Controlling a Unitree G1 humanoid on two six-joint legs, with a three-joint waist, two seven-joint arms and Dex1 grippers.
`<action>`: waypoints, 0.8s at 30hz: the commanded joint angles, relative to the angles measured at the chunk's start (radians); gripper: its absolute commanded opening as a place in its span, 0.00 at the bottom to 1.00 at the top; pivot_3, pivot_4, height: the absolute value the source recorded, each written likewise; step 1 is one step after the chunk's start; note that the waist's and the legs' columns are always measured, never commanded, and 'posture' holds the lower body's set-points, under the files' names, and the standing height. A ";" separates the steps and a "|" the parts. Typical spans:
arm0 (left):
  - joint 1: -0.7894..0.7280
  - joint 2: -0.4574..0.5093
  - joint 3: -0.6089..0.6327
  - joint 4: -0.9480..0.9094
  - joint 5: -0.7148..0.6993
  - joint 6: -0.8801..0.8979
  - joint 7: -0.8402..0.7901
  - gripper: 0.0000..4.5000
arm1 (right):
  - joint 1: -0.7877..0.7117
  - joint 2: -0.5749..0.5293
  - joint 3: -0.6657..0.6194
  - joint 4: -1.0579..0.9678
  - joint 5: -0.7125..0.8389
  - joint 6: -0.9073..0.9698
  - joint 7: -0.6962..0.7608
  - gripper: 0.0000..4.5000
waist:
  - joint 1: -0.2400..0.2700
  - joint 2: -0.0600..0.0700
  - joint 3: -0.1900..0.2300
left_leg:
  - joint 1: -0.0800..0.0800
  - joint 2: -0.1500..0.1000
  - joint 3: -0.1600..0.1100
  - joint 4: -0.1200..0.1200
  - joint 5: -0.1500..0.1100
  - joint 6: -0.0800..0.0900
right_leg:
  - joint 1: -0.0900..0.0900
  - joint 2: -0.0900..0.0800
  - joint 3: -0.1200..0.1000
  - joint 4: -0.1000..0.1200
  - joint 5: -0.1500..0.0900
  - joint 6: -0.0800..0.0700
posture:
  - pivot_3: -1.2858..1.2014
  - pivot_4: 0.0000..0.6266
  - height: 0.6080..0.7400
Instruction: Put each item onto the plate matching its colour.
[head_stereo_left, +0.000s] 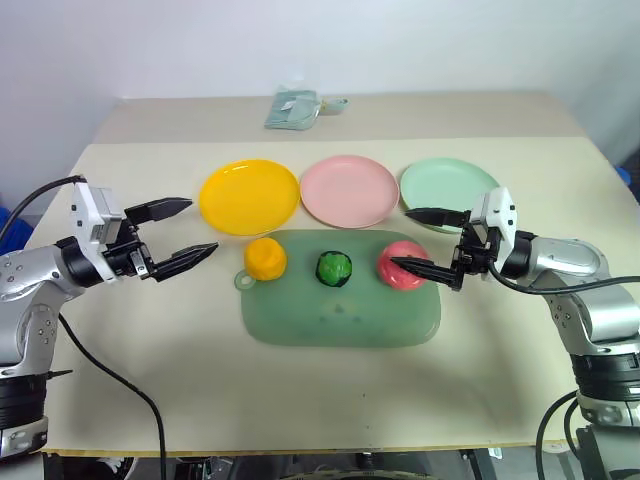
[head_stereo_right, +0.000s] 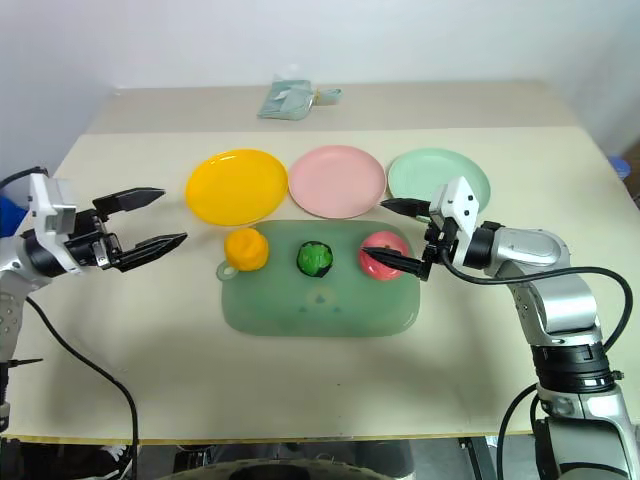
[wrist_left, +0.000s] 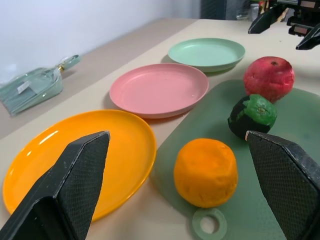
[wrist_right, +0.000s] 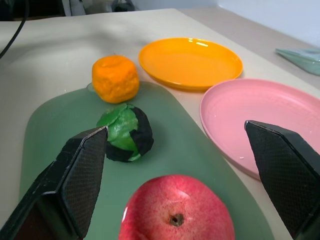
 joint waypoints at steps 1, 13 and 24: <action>0.004 0.015 0.024 -0.038 -0.010 0.006 0.003 1.00 | -0.021 0.000 -0.013 -0.028 0.015 -0.008 -0.004 0.99 | -0.001 0.000 0.000 | 0.000 0.000 0.000 0.000 0.000 0.000 | 0.000 0.000 0.000 0.000 0.000 0.000 | 0.52 0.24 0.92; -0.046 -0.011 -0.050 -0.038 0.000 0.031 0.004 1.00 | -0.050 -0.005 -0.026 -0.080 0.091 0.061 -0.015 0.99 | 0.003 0.000 0.000 | 0.000 0.000 0.000 0.000 0.000 0.000 | 0.000 0.000 0.000 0.000 0.000 0.000 | 0.52 0.24 0.92; -0.210 -0.139 -0.264 0.134 0.114 -0.020 -0.024 1.00 | -0.058 -0.032 -0.038 -0.189 0.218 0.169 0.005 0.99 | 0.019 -0.001 0.000 | 0.000 0.000 0.000 0.001 0.000 0.000 | 0.001 0.000 0.000 0.000 0.000 0.000 | 0.52 0.24 0.92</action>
